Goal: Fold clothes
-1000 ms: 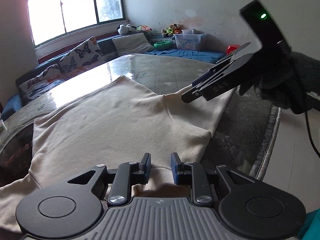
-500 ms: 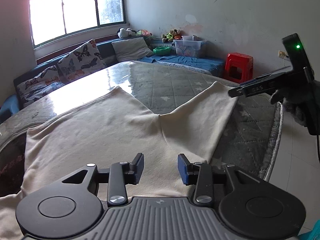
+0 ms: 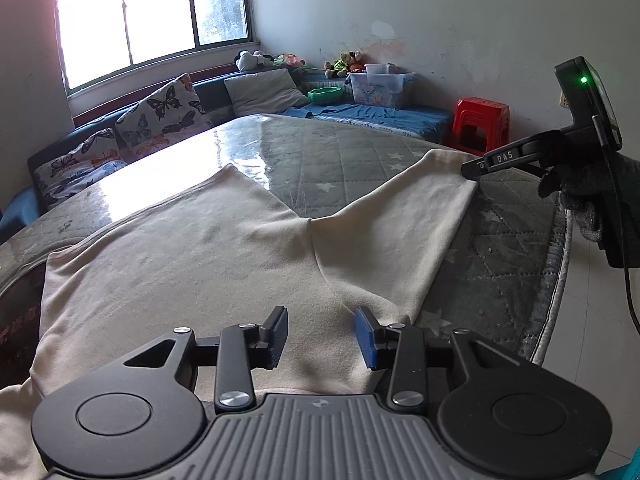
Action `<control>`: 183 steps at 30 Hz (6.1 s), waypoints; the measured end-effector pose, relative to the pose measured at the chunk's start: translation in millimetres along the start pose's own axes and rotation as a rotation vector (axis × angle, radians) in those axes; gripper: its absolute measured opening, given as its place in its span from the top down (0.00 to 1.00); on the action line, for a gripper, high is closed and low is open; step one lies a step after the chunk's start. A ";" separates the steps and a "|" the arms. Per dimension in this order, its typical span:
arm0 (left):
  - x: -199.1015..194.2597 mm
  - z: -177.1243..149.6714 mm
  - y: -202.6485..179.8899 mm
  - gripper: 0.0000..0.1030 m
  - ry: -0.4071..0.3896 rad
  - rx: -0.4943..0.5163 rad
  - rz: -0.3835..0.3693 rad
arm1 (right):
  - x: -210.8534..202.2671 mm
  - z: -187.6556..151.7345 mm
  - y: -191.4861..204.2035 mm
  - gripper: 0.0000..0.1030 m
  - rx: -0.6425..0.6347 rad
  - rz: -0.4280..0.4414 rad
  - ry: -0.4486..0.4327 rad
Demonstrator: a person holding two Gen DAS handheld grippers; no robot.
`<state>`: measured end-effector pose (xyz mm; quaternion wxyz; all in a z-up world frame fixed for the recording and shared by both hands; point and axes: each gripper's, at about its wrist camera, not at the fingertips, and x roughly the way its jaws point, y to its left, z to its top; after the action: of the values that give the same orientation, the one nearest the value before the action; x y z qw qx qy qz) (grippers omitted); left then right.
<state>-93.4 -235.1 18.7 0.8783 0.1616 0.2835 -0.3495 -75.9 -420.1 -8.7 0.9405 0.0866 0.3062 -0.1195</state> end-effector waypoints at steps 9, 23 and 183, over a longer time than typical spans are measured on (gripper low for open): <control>1.5 -1.7 -2.0 0.58 -0.006 0.008 0.003 | -1.1 -0.7 -5.8 0.93 0.021 -0.014 -0.004; -37.4 -12.7 47.2 0.55 -0.079 -0.111 0.099 | -77.5 62.4 62.0 0.93 -0.045 0.262 -0.121; -93.6 -77.5 143.3 0.75 -0.038 -0.419 0.237 | -23.1 8.3 201.9 0.97 -0.366 0.470 0.059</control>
<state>-77.9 -48.0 27.1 0.9328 0.0012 0.3121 -0.1803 -33.4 -225.0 29.9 0.9330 -0.0124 0.3216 0.1612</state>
